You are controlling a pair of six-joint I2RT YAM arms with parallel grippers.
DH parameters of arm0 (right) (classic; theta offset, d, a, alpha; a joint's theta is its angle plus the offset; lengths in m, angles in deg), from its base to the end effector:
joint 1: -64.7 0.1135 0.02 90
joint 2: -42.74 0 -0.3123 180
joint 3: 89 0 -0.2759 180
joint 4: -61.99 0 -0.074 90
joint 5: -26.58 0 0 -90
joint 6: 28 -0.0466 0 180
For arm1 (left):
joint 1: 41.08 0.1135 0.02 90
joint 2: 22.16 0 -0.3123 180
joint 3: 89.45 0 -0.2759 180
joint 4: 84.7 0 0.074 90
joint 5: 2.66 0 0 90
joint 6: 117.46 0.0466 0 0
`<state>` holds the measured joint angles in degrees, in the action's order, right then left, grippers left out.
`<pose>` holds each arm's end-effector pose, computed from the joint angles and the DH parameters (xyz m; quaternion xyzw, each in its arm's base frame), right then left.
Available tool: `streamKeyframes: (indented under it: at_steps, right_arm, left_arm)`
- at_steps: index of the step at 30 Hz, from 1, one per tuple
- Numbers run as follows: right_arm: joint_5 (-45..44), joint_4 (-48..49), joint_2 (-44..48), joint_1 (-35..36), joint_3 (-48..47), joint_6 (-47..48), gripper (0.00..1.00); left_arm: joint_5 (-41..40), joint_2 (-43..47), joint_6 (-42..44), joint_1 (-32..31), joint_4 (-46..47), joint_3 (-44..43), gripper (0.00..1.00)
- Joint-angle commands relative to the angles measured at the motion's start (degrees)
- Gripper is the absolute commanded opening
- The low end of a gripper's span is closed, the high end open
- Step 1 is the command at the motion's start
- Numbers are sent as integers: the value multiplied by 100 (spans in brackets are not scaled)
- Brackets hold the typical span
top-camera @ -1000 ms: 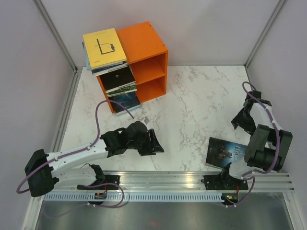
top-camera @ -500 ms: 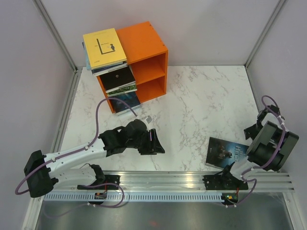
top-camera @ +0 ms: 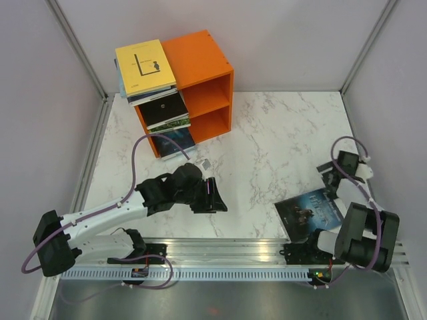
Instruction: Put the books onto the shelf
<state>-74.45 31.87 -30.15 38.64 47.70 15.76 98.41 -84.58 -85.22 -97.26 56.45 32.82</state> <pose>0.2013 -0.1084 0.1723 0.5871 0.7610 -0.0458 0.2723 0.1246 -0.2020 0.2853 0.0254 0.9151 -0.3774 0.1397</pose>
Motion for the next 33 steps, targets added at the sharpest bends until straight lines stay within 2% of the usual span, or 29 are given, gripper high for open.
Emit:
streamKeyframes:
  at_steps: [1,3,4,6,7,9,11,13,16,21,24,29,33]
  right_arm:
    - [1658,157,-359,2078,765,-1834,89]
    - [1508,305,-305,2927,553,-2569,89]
    - [1472,332,-358,3610,439,-2757,89]
    - [1498,611,-743,4264,-35,-3100,89]
    - [1568,701,-936,4824,-498,-3250,89]
    - [1918,1059,-1587,5564,-1332,-3138,89]
    - [2069,1158,-2008,5875,-1863,-2918,89]
    - [2148,1071,-2063,5981,-2241,-2681,90]
    - [2227,826,-1836,5623,-2392,-2172,90]
    - [1841,-1131,-1186,4928,-2525,-749,90]
    - [1972,-1460,-658,4707,-2016,-431,92]
    - [1999,-1733,315,4707,-883,-448,93]
    - [2095,-1742,670,4707,-337,-404,93]
  left_arm:
    - [159,10,247,64,1,-27,55]
    - [159,19,239,116,-17,-36,55]
    - [150,45,239,134,-26,-27,55]
    - [124,141,230,239,-61,8,55]
    - [115,185,230,292,-113,34,55]
    - [132,370,204,494,-149,122,55]
    - [141,484,212,626,-219,201,55]
    - [97,616,238,793,-316,219,55]
    - [-52,686,291,890,-465,236,55]
    - [-105,652,274,907,-221,578,56]
    - [61,546,247,907,384,982,56]
    - [369,318,116,899,1396,1536,58]
    - [413,-137,107,899,2038,1757,60]
